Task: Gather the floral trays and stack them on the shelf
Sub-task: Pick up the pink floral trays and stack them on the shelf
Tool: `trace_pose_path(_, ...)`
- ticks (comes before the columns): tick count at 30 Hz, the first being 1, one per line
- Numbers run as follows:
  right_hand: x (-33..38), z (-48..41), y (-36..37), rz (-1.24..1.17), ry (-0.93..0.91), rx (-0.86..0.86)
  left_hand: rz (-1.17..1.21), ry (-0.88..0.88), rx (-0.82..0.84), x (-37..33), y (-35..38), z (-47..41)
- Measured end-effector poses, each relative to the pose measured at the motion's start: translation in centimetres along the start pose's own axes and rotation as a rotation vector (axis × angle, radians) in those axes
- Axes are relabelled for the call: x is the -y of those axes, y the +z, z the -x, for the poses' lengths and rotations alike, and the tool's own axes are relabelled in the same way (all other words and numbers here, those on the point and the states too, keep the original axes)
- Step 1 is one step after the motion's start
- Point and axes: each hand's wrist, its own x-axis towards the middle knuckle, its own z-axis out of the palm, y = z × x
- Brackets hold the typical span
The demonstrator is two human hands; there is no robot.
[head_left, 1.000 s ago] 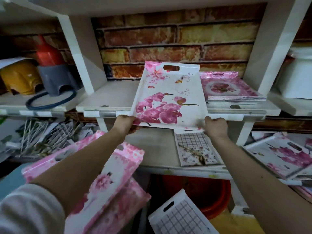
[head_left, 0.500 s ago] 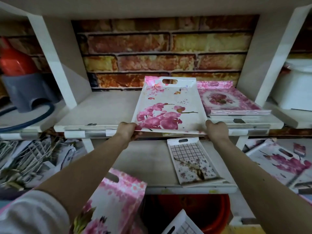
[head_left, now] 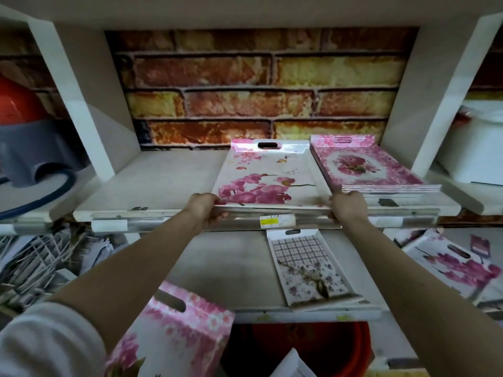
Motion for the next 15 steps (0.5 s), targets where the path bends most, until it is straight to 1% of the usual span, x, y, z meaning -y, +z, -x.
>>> trace_pose_path(4, 0.4, -0.5, 0.0, -0.010, 0.002, 0.009, -0.035, -0.075, 0.072, -1.2, -0.2, 0.2)
trace_pose_path(6, 0.7, -0.4, -0.1, -0.052, 0.011, 0.039, -0.092, -0.068, 0.098, -1.6, -0.4, 0.3)
trace_pose_path(8, 1.0, -0.3, -0.1, -0.063, 0.014, 0.070, -0.206, -0.034, 0.098, -1.8, -0.6, 0.2)
trace_pose_path(10, 1.0, -0.2, -0.3, -0.044, -0.002, 0.088, -0.396, 0.078, 0.012, -1.9, -0.7, -0.3)
trace_pose_path(12, 1.1, -0.3, -0.5, 0.040, -0.071, 0.077, -0.650, 0.278, -0.141, -2.1, -0.7, -0.6)
trace_pose_path(13, 1.1, -0.3, -0.6, 0.121, -0.122, 0.063, -0.700, 0.388, -0.188, -2.2, -0.6, -0.5)
trace_pose_path(14, 1.2, -0.3, -0.8, 0.221, -0.175, 0.051, -0.691, 0.485, -0.191, -2.2, -0.6, -0.3)
trace_pose_path(15, 1.4, -0.2, -1.0, 0.327, -0.224, 0.044, -0.661, 0.565, -0.157, -2.1, -0.5, -0.1)
